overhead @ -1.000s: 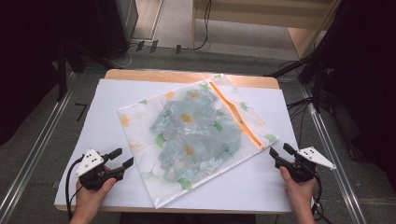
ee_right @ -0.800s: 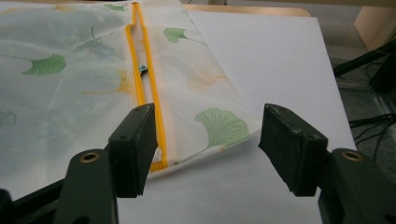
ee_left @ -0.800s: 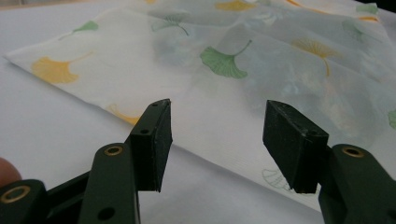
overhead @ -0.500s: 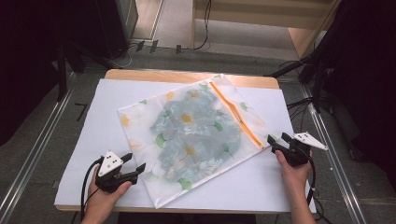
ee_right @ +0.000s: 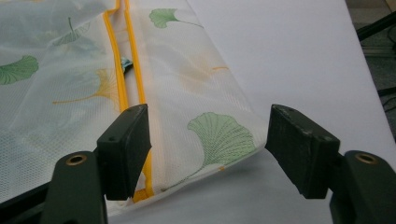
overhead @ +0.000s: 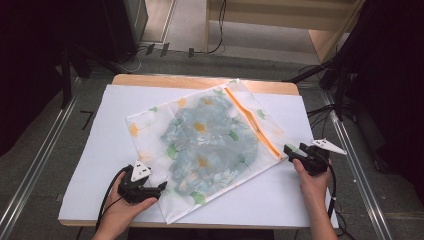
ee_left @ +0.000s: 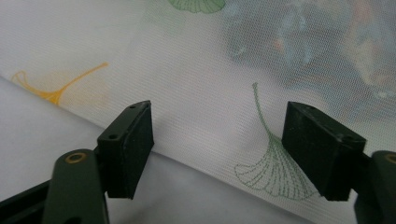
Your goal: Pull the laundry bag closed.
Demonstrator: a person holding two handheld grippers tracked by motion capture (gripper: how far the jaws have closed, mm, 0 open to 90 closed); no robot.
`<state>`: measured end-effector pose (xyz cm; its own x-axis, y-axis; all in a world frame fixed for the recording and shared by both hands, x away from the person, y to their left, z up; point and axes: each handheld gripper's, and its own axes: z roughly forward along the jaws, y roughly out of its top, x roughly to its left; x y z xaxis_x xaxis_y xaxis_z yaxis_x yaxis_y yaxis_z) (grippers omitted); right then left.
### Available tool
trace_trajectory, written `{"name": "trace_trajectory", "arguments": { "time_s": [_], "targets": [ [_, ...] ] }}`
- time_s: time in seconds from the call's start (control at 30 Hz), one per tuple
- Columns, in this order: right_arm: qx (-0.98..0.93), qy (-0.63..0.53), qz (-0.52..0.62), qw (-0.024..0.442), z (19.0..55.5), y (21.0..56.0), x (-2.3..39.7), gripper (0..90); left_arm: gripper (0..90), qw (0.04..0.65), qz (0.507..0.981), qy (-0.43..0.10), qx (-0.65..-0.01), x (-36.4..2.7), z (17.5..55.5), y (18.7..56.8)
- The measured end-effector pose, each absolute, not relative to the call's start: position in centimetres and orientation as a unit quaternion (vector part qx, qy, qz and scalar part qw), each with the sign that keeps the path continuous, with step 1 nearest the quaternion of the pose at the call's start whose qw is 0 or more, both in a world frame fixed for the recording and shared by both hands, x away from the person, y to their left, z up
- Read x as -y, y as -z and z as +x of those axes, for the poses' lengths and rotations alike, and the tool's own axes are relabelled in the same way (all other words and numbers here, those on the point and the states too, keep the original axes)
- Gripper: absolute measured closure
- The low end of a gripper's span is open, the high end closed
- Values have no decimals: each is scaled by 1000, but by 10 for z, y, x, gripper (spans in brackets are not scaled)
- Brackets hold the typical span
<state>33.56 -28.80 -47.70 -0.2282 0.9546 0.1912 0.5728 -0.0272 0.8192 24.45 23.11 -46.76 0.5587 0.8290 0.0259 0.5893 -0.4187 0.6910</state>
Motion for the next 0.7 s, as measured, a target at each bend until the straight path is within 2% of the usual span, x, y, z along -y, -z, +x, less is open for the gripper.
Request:
{"name": "trace_trajectory", "arguments": {
  "time_s": [0.17,0.2,0.23,0.4,0.43,0.5,0.57,0.6,0.63,0.67,0.7],
  "targets": [
    [-665,-415,582,218,337,478,287,306,513,325,820,-189,-431,-230,244,467],
    [-664,-415,583,218,338,478,287,313,513,324,822,-190,-428,-230,244,466],
    [-658,-416,589,216,339,478,289,325,604,325,826,-188,-421,-228,244,466],
    [-652,-402,613,196,345,480,292,345,790,327,834,-194,-400,-225,241,466],
    [-652,-402,613,196,345,480,292,345,808,327,834,-194,-400,-225,241,466],
    [-652,-386,622,197,348,481,291,420,806,331,837,-197,-387,-225,237,466],
    [-655,-379,624,195,348,482,290,479,744,357,833,-184,-382,-229,233,463],
    [-655,-378,625,195,348,482,290,525,718,378,830,-166,-374,-232,229,461],
    [-657,-376,624,194,349,483,290,611,693,387,827,-160,-375,-232,226,459],
    [-661,-372,623,191,349,483,290,650,677,387,827,-160,-375,-232,226,459],
    [-661,-372,623,191,349,483,290,650,677,393,828,-155,-370,-232,223,459]
  ]
}}
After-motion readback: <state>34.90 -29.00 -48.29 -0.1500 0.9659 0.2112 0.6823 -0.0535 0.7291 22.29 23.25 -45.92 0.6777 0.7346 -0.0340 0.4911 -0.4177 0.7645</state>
